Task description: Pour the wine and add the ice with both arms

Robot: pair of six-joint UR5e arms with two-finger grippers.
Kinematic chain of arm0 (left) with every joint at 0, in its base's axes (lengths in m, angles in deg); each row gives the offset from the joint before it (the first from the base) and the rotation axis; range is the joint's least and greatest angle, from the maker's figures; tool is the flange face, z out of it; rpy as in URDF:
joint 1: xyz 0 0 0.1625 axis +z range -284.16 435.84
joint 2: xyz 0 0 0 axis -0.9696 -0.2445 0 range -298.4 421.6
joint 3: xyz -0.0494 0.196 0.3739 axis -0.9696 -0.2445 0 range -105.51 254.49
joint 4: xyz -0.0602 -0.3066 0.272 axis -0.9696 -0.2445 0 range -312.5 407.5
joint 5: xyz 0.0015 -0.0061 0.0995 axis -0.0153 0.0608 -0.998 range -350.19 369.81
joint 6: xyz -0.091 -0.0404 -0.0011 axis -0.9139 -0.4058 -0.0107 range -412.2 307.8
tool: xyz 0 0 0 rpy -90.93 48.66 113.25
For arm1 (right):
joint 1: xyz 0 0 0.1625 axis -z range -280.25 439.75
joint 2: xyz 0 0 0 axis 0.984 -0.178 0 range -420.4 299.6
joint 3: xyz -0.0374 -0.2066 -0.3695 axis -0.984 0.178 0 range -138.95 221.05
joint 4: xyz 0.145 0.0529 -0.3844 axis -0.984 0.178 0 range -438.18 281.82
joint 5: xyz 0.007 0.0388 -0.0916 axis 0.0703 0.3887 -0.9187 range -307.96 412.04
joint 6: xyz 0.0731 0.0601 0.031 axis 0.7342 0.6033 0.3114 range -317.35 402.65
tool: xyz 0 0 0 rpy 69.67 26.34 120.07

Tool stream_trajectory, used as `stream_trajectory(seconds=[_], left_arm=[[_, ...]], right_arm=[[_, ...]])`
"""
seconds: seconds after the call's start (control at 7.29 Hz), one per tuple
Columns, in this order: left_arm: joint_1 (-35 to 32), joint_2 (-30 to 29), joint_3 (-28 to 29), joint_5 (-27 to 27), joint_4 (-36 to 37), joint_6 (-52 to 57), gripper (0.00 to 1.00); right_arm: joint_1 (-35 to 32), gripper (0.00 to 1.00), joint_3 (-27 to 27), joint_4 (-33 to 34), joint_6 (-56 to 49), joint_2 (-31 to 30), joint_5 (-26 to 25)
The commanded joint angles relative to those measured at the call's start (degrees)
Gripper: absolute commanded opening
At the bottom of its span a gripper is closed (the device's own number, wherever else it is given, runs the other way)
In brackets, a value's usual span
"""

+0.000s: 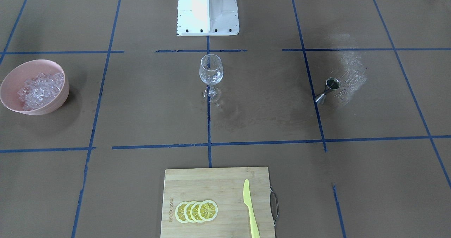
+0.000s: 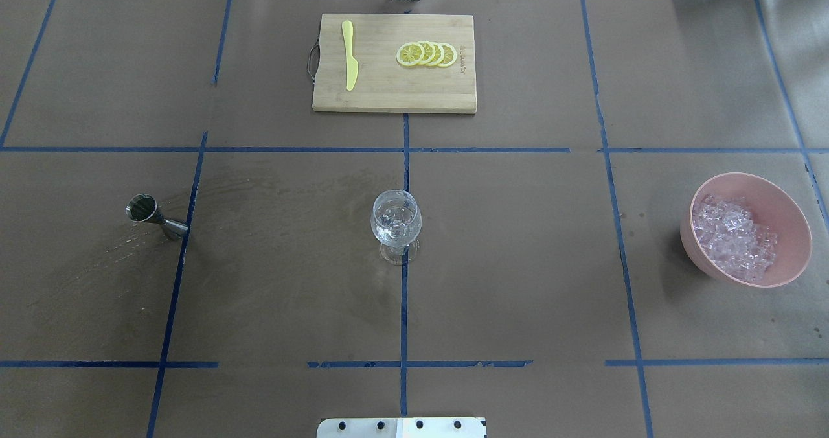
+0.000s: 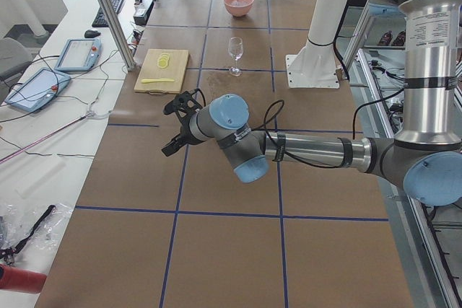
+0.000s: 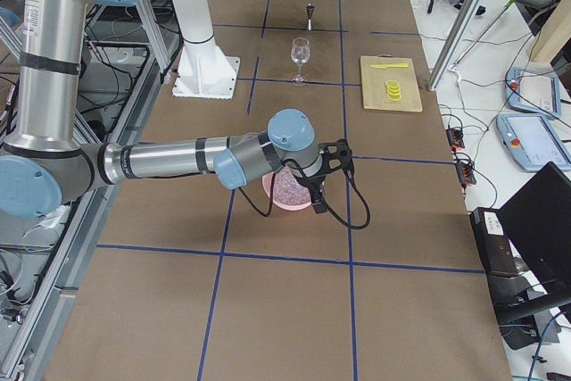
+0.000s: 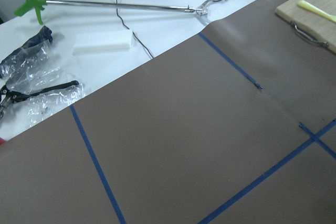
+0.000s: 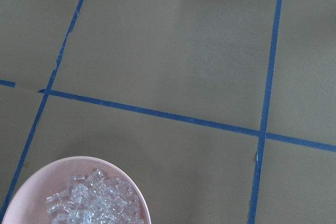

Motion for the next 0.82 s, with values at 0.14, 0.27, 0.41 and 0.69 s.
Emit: stream_trajectory(seconds=[0.14,0.27,0.41,0.69], left_arm=[[12.76,-0.18,-5.75,-10.38,-6.35,-18.36,1.0],[18.72,0.52,-9.0,-18.43,-6.35,-23.37,1.0],[25.4,2.01,-11.64,-28.26,-6.35,-28.21,1.0],[36.65,4.04,-14.03,-43.65,-6.35,-33.07,1.0]], right_arm=[[0.25,1.0,-0.08,-2.78,3.24,0.13,-0.73],[1.81,1.0,-0.16,-4.0,3.61,0.22,-2.21],[4.26,1.0,-0.25,-4.01,3.79,0.74,-5.19],[4.64,1.0,-0.25,-7.76,4.4,-0.04,-6.79]])
